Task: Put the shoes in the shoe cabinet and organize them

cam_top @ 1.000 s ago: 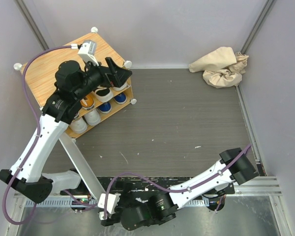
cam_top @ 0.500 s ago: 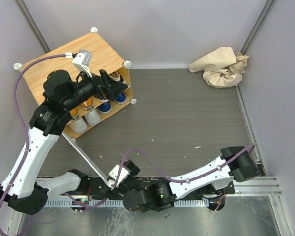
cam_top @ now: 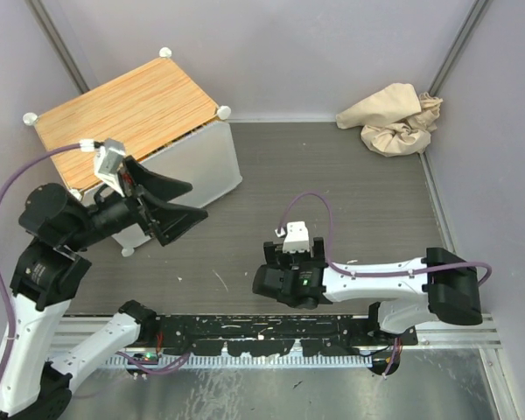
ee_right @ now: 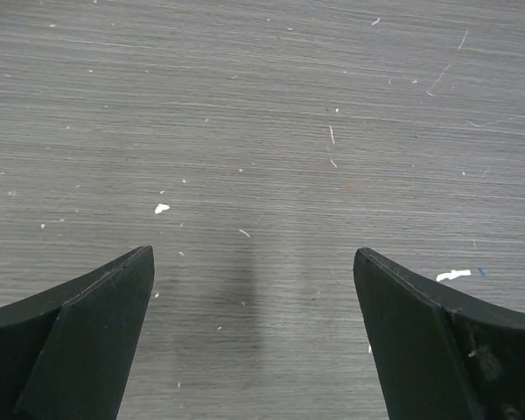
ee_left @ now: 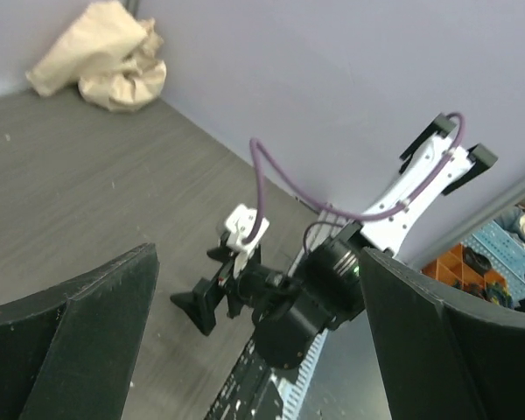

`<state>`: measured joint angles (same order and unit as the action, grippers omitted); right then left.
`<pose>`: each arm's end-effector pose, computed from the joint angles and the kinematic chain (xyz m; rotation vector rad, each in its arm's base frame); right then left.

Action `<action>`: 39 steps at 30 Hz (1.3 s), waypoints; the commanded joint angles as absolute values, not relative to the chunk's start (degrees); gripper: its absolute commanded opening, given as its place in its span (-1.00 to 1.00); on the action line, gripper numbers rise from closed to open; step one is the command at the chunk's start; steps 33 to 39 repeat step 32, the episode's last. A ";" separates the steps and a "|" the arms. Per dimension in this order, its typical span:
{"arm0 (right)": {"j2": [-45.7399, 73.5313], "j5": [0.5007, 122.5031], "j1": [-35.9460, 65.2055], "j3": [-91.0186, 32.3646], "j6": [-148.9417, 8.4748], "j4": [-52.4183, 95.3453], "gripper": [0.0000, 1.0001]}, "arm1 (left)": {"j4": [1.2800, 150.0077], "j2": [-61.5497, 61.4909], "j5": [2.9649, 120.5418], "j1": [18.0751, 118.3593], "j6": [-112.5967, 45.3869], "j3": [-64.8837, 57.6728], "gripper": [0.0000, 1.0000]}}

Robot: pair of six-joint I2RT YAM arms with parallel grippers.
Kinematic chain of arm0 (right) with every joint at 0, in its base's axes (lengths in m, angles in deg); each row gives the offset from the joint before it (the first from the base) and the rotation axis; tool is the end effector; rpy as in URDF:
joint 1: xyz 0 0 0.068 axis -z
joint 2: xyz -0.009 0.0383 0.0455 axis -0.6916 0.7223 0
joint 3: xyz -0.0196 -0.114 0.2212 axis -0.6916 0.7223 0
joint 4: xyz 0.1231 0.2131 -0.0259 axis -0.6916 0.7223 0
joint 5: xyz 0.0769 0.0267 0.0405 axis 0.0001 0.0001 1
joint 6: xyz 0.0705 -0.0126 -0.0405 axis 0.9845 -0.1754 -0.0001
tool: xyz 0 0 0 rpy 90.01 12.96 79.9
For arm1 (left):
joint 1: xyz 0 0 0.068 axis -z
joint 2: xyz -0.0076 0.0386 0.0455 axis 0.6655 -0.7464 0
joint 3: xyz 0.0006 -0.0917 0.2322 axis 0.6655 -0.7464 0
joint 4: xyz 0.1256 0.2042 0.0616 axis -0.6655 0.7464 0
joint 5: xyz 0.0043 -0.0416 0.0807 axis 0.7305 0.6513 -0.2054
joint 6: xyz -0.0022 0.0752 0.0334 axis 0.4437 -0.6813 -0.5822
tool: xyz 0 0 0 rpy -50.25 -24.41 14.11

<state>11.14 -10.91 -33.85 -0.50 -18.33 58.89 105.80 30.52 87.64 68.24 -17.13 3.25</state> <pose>0.1138 0.2161 0.1815 -0.1008 1.9816 -0.1349 0.1064 -0.0981 0.4758 0.4984 1.5243 -1.1885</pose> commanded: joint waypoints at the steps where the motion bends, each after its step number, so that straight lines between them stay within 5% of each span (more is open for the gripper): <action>1: 6.90 -12.21 -34.64 -1.06 -18.27 57.09 1.00 | 106.67 31.34 90.08 68.08 -16.84 -5.90 0.96; 16: 4.05 12.04 -32.09 -7.38 -46.79 41.89 1.00 | 108.98 31.50 62.42 68.08 -18.82 -24.90 0.96; 25: 5.60 1.48 -32.09 -10.13 -42.52 45.29 1.00 | 107.80 29.90 60.40 68.08 -19.37 -29.10 0.96; 39: 9.21 1.73 -31.75 -13.92 -45.77 47.60 1.00 | 108.42 29.89 60.95 68.15 -20.95 -29.47 0.96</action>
